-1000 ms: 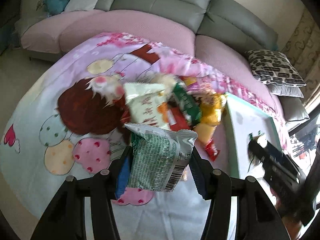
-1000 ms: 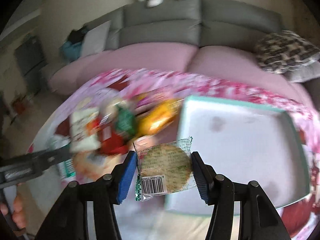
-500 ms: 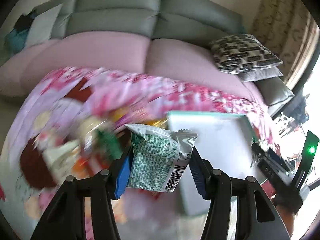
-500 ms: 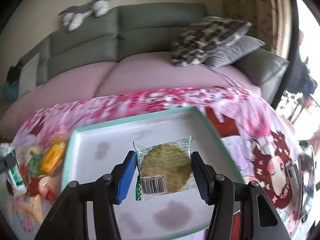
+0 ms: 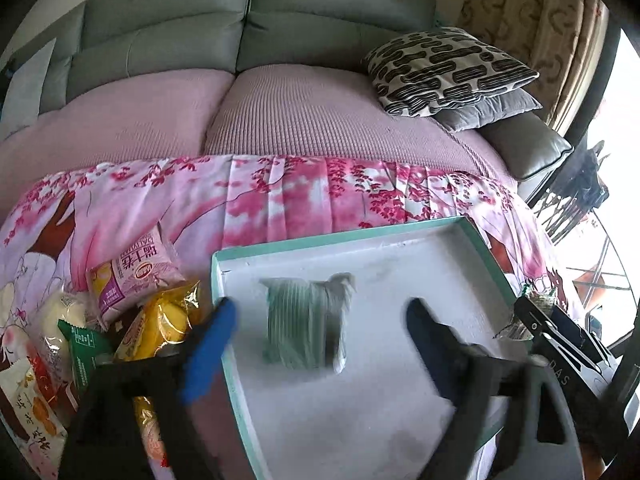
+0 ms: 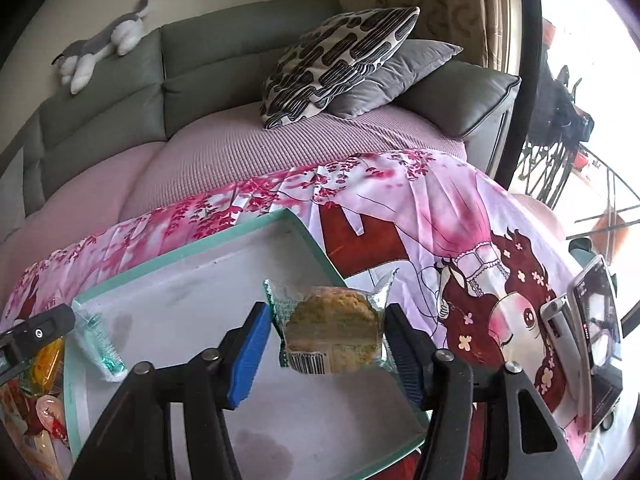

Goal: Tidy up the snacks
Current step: 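Carry both packets over the teal-rimmed tray and open both tools to drop them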

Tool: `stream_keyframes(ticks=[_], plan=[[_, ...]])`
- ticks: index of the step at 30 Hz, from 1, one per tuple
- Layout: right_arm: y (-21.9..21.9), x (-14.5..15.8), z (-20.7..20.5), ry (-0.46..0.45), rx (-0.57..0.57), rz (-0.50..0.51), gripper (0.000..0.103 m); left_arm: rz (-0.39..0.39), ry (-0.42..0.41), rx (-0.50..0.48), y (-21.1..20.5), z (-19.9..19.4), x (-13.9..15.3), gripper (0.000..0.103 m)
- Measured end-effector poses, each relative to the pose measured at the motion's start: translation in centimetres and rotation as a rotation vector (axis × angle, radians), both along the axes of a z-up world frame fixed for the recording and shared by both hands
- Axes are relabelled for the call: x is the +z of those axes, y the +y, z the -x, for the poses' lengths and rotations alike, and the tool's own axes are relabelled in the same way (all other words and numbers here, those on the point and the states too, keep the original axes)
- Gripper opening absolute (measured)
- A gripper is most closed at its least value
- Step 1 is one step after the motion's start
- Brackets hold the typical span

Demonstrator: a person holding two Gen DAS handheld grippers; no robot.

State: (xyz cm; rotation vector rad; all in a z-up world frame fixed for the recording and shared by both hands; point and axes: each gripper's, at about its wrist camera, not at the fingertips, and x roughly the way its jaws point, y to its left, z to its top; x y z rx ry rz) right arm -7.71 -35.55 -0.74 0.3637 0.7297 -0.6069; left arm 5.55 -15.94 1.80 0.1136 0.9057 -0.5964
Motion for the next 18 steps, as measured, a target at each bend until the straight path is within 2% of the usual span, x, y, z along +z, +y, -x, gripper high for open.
stream_keyframes(ticks=[2, 4, 6, 7, 9, 13, 18], plan=[[0.2, 0.1, -0.1, 0.001, 0.010, -0.001, 0.070, -0.007, -0.003, -0.004, 0.2, 0.3, 0.1, 0.090], [0.5, 0.2, -0.1, 0.004, 0.016, -0.002, 0.081, -0.001, -0.005, 0.011, 0.8, 0.5, 0.3, 0.090], [0.7, 0.1, -0.4, 0.015, 0.027, -0.002, 0.098, 0.002, -0.008, 0.038, 1.6, 0.6, 0.4, 0.091], [0.9, 0.1, -0.6, 0.018, 0.037, -0.004, 0.101, 0.000, -0.017, 0.059, 2.4, 0.6, 0.5, 0.096], [1.4, 0.1, -0.8, 0.023, 0.058, -0.006, 0.103, -0.014, -0.039, 0.099, 3.7, 0.8, 0.5, 0.103], [2.6, 0.2, -1.3, 0.035, 0.090, 0.003, 0.103, -0.068, -0.078, 0.186, 6.5, 0.8, 0.5, 0.103], [4.0, 1.1, -1.2, -0.009, 0.114, 0.023, 0.103, -0.082, -0.103, 0.302, 10.4, 0.5, 1.2, 0.103]])
